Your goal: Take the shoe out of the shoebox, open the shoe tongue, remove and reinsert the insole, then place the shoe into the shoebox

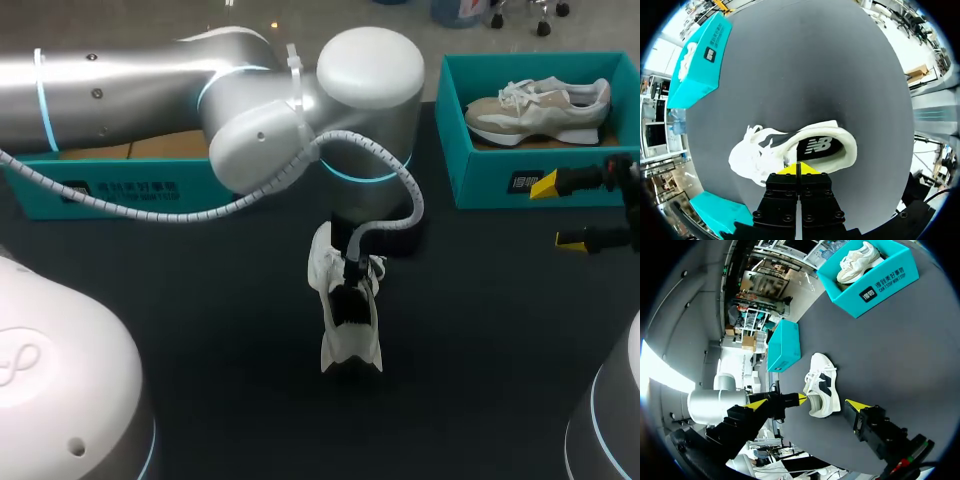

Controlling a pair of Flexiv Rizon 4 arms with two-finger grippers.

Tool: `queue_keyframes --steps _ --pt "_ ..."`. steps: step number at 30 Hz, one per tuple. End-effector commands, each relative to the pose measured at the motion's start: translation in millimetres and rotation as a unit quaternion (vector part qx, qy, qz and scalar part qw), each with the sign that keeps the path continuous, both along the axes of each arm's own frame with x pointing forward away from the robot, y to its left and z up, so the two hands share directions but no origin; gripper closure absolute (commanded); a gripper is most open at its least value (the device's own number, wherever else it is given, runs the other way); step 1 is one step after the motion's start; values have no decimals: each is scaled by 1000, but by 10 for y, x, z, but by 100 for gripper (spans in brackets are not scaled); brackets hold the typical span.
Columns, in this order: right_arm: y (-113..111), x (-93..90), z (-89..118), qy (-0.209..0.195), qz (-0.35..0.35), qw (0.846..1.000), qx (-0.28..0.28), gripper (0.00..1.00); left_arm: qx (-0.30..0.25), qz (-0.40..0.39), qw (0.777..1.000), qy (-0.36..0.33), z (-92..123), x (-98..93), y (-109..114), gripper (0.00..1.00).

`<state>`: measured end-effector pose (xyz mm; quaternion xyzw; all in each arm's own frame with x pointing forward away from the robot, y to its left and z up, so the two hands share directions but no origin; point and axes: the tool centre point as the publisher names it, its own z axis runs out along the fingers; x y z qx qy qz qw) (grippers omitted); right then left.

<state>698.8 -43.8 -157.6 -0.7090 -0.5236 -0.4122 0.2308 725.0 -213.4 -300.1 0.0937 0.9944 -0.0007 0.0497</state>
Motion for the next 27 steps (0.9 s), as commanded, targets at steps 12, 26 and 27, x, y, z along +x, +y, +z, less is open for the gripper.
queue_keyframes --steps 12,26,27 --pt "8 -6 -5 1 -1 1000 -1 0 -46 8 999 7 111 -474 113 100" --pt "8 -6 -5 1 -1 1000 -1 0 -53 73 996 13 -197 -761 -15 0" --pt "8 -6 -5 1 -1 1000 -1 0 -58 81 995 11 -225 -762 -21 0"
